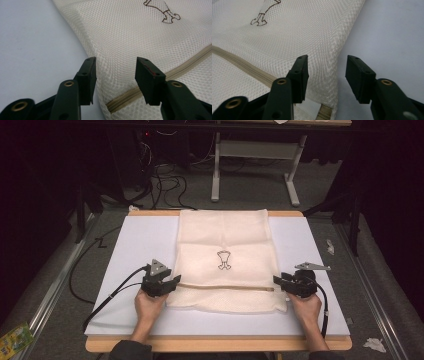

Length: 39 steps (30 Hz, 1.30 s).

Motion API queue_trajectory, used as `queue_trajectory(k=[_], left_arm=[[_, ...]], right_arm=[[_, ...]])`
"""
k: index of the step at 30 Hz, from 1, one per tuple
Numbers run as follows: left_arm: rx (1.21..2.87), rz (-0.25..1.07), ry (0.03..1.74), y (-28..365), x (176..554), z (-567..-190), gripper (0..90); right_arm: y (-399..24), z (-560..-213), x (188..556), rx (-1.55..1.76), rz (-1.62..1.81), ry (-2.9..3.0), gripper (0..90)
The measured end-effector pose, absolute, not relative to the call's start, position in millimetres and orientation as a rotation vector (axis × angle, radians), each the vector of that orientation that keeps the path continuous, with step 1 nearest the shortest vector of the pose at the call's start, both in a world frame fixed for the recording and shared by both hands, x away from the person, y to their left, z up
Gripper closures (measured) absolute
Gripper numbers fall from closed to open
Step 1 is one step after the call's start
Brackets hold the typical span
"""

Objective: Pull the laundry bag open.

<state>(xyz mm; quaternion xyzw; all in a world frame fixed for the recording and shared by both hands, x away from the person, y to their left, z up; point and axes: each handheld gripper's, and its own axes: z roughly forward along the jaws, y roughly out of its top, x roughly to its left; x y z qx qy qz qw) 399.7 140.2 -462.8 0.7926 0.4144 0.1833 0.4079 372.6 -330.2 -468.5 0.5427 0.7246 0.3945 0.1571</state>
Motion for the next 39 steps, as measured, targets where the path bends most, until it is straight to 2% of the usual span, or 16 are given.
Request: queue_trajectory(k=[6,18,26,30,31,35,39], left_arm=[[1.989,0.439,1.019,138.9,389.6,-459.4,47.4],[1.981,0.345,0.987,123.3,381.2,-461.2,45.4],[2.005,0.315,0.945,102.4,382.7,-459.6,44.8],[2.013,0.286,0.919,87.7,386.5,-455.6,44.8],[2.013,0.286,0.919,87.7,386.5,-455.6,44.8],[2.028,0.268,0.902,77.3,389.5,-453.1,43.8],[2.017,0.255,0.866,67.1,388.4,-449.5,42.7]], right_arm=[[-328.0,-470.3,370.7,1.587,1.122,2.097,44.7],[-313.1,-475.9,374.8,1.596,1.122,2.133,44.9],[-309.3,-475.2,374.0,1.572,1.035,2.125,58.1],[-306.5,-474.4,373.5,1.532,0.969,2.13,71.0],[-306.5,-474.4,373.5,1.532,0.969,2.13,71.0],[-308.0,-474.7,374.3,1.523,0.987,2.148,82.2],[-312.2,-474.0,375.4,1.509,1.046,2.168,86.0]])
